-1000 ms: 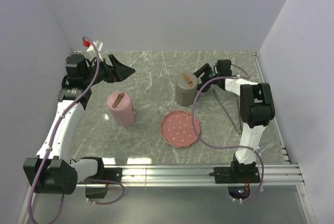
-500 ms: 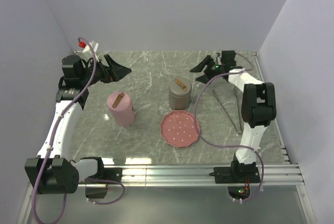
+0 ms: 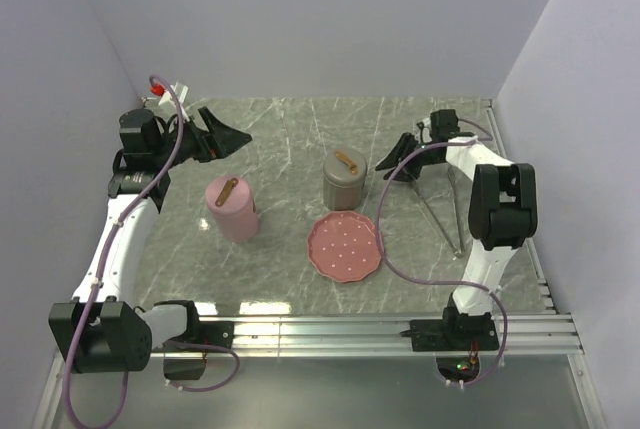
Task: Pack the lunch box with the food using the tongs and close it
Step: Move the lunch box
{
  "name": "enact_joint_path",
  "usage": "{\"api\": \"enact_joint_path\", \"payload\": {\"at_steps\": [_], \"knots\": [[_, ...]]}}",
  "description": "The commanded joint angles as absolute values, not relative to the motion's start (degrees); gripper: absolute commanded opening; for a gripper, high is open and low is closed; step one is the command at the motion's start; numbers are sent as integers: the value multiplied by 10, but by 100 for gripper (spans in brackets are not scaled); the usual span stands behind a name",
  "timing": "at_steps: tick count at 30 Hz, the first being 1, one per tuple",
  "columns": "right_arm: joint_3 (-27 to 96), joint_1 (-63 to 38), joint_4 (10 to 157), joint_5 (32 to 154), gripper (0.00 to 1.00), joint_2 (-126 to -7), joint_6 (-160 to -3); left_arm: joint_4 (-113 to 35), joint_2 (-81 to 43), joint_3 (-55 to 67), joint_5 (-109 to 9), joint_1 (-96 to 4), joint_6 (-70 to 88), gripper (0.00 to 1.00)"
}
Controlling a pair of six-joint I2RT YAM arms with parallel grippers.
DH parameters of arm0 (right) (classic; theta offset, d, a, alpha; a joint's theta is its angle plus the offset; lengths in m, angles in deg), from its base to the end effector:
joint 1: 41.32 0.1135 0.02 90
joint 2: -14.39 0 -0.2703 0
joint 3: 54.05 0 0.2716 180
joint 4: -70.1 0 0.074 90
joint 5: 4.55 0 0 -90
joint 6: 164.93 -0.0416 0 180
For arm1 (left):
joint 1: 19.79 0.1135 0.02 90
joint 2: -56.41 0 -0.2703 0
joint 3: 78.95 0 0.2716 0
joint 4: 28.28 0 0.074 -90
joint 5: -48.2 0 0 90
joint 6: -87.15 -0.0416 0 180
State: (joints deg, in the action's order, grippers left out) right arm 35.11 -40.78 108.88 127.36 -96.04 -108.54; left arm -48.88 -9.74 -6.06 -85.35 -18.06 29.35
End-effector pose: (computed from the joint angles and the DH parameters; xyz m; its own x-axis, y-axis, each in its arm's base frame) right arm 0.4196 0.0317 0.1773 -0.9100 0.4034 -0.0954 0.1960 0.6217 0.7584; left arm 0.2823 -0.0201 0.3676 -0.5472 -0.4029 -0.7336 0.4197 0.6263 -0.6570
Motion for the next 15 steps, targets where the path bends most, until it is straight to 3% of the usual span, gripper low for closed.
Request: {"api": "enact_joint_path", "payload": {"at_steps": [1, 15], "knots": [[345, -379, 1096, 1291, 48, -940, -1064, -471, -81, -56, -864, -178, 295, 95], [394, -275, 1090, 1312, 47, -985, -1067, -461, -80, -69, -877, -173, 300, 92]]}}
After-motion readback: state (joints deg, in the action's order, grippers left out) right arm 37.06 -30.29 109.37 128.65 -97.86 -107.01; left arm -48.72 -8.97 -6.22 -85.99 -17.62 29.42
